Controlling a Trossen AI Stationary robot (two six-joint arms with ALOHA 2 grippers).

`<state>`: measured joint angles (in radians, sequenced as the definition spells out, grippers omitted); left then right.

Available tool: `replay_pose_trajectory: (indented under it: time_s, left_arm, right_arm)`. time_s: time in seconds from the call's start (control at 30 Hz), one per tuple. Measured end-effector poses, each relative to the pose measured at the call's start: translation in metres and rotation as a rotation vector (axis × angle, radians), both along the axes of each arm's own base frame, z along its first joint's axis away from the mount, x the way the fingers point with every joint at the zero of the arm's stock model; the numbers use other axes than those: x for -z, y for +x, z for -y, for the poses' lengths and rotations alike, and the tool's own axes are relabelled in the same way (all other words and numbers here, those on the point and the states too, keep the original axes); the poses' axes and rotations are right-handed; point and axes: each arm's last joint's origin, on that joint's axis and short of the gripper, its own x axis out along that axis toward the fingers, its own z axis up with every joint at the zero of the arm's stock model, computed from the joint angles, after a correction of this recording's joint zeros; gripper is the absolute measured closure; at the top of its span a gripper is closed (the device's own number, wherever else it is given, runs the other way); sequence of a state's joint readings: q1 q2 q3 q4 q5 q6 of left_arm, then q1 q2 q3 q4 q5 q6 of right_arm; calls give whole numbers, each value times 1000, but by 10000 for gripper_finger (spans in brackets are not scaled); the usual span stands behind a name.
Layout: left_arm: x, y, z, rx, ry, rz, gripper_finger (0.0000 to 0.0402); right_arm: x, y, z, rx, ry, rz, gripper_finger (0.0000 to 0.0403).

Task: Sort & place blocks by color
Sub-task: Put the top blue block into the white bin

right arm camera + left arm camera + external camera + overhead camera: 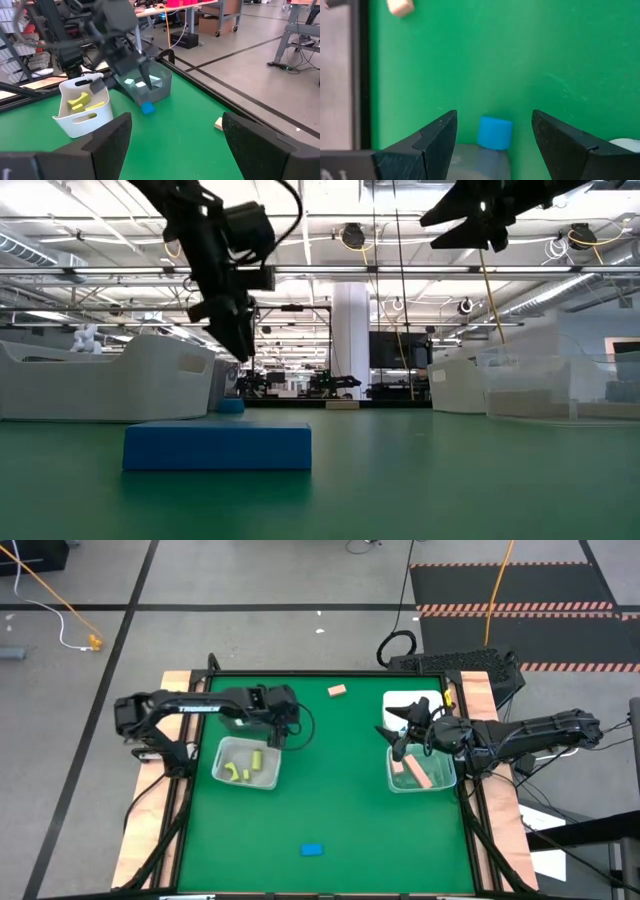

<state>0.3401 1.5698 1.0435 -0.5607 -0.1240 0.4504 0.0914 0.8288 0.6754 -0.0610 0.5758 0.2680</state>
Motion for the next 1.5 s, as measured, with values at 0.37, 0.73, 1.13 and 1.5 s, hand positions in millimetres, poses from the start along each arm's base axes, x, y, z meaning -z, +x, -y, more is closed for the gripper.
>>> replay_pose_trajectory:
  time_s: [0.37, 0.73, 1.13, 1.5]
  left_arm:
    - [42, 3, -20, -70, -35, -164, 144]
    - [57, 2, -25, -91, -73, -215, 144]
    - [20, 16, -23, -112, -94, -224, 144]
    - [29, 19, -47, -326, -204, -204, 124]
  right_arm:
    - [0, 0, 0, -1, 0, -1, 103]
    - [0, 0, 0, -1, 0, 0, 103]
    - [0, 0, 0, -1, 0, 0, 103]
    - [0, 0, 0, -1, 0, 0, 103]
